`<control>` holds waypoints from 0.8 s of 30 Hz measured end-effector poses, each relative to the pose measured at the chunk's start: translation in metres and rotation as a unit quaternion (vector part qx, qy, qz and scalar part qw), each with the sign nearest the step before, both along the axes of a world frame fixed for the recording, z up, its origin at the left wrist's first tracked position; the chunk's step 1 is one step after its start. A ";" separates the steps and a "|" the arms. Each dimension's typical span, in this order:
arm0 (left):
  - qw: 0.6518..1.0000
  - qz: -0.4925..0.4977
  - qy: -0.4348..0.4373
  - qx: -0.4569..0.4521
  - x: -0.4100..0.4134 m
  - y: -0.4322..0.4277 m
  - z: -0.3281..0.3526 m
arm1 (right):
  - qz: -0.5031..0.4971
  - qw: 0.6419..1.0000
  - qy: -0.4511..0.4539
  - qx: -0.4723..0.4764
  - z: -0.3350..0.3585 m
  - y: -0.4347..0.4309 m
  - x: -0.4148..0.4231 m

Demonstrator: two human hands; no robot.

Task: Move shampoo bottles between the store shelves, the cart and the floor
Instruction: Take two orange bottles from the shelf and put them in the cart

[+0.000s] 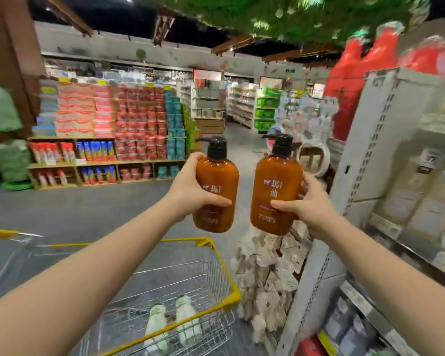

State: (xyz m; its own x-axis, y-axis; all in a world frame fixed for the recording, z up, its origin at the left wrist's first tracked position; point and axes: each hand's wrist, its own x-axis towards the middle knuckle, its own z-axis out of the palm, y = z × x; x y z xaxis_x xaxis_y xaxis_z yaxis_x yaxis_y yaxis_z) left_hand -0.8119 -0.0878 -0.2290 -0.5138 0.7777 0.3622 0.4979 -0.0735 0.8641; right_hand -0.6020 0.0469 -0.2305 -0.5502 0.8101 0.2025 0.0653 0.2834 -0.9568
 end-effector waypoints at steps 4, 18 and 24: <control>0.998 0.058 -0.028 -0.029 -0.065 -0.004 -0.048 | 0.048 0.997 -0.036 -0.042 -0.052 0.016 -0.080; 0.937 0.223 -0.152 -0.223 -0.227 0.029 -0.256 | 0.161 0.929 -0.232 -0.241 -0.291 0.104 -0.294; 0.886 0.230 -0.259 -0.308 -0.258 0.028 -0.379 | 0.146 0.876 -0.369 -0.274 -0.407 0.119 -0.319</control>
State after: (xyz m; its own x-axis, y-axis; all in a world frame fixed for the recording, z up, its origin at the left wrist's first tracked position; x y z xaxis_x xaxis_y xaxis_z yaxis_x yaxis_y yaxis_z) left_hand -1.0701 -0.0596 -0.6079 -0.8007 0.4109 -0.4360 -0.1227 0.5999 0.7906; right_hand -0.9214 0.1658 -0.6374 -0.5673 0.4772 -0.6712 0.7252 -0.0966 -0.6817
